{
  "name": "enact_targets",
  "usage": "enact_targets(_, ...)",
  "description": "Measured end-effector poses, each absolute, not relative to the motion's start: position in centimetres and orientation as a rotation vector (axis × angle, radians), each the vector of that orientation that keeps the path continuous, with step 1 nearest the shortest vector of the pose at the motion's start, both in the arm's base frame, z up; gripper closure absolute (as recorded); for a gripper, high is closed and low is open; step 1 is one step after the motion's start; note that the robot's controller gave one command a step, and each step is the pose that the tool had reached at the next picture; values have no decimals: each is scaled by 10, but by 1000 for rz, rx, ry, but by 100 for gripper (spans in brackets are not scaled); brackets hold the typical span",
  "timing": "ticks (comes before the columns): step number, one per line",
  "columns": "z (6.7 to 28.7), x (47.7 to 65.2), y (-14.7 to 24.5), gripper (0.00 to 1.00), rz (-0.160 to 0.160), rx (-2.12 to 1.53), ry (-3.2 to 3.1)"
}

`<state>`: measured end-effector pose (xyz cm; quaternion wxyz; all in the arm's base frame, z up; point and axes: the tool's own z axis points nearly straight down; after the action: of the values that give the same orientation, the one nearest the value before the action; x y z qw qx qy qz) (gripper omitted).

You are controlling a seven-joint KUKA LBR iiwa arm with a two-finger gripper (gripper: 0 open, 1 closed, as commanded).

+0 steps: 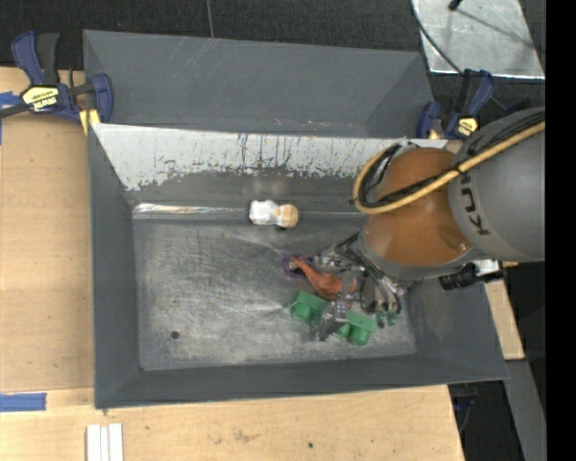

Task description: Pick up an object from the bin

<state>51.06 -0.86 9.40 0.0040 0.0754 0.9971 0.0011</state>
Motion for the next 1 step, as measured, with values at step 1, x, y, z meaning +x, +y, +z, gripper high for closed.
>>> enact_targets(1, 75, 514, -13, 100, 0, 134, 3123)
